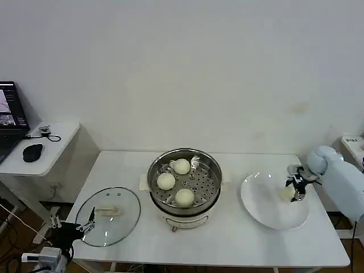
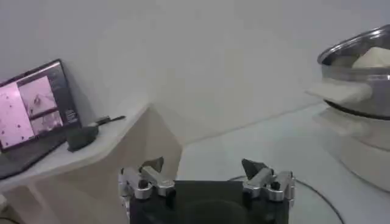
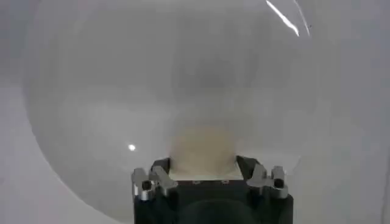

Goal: Take steamed baozi put them in steamer then cover it.

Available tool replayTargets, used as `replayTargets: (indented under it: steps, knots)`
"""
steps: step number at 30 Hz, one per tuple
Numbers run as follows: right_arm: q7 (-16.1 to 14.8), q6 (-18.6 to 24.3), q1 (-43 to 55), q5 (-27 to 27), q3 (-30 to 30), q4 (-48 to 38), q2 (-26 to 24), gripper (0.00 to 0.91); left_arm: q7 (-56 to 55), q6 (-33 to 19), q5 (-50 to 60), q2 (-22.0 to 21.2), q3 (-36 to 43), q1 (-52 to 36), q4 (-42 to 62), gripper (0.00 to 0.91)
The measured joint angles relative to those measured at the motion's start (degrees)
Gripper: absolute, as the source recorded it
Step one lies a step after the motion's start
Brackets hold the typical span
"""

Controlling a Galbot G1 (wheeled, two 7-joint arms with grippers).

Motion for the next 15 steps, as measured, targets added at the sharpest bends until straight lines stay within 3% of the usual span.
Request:
replayTargets:
  steps: [15]
  knots:
    - [-2.46,-5.53,11.26,11.56,-8.84,15.95,-8.83,0.736,0.00,0.21,0.00,0.06,0.87,-0.78,-1.08,0.907]
